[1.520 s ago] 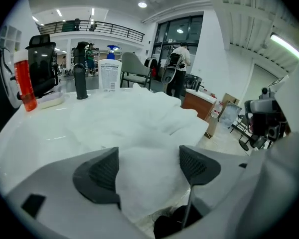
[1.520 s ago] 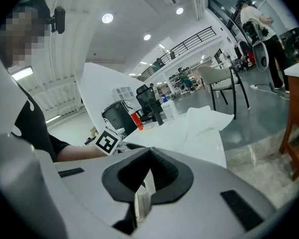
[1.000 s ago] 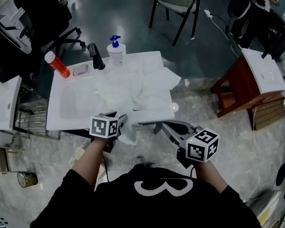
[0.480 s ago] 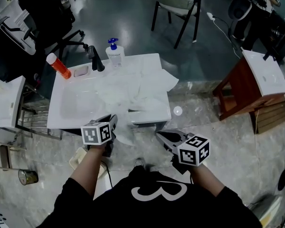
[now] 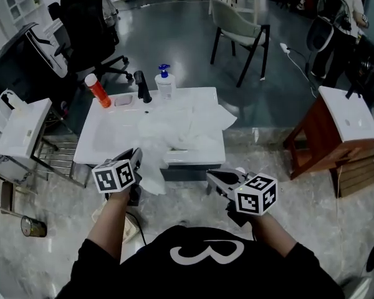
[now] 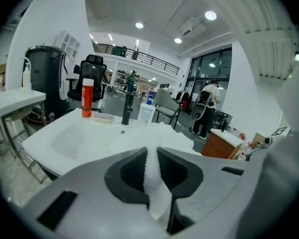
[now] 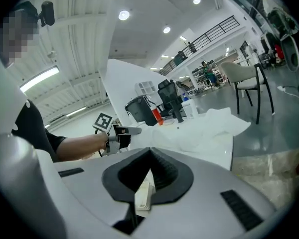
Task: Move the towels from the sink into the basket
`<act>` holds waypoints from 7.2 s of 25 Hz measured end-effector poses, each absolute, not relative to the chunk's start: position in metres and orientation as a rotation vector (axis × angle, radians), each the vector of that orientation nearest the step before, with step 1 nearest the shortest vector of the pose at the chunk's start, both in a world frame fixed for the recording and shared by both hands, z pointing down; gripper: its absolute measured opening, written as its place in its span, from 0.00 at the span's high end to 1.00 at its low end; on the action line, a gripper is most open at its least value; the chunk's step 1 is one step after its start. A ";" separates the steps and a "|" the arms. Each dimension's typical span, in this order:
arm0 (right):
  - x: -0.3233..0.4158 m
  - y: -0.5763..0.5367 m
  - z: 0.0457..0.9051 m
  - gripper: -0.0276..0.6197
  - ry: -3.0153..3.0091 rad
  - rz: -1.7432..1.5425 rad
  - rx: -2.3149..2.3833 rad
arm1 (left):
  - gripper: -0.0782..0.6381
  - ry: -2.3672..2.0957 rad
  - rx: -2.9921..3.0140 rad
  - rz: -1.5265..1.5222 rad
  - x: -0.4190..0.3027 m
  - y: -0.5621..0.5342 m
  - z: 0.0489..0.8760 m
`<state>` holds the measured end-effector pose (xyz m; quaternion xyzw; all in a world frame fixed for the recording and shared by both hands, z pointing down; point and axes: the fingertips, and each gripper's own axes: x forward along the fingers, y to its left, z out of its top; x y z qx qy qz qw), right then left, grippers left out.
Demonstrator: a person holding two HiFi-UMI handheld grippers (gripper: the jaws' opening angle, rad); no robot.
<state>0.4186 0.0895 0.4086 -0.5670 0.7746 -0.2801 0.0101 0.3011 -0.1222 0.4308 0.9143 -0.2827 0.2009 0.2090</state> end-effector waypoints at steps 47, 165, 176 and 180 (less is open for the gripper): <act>0.240 0.007 0.357 0.95 2.618 -0.761 -1.640 | 0.82 -1.011 2.704 0.115 0.104 -0.192 0.201; 0.131 -0.043 0.393 0.95 2.629 -0.792 -1.631 | 0.52 -0.453 2.791 0.298 0.037 -0.080 0.367; 0.303 -0.105 0.415 0.95 2.478 -0.811 -1.759 | 0.49 -0.353 2.783 0.524 0.204 -0.162 0.409; 0.347 -0.122 0.420 0.95 2.460 -0.835 -1.761 | 0.48 -0.295 2.783 0.659 0.257 -0.183 0.422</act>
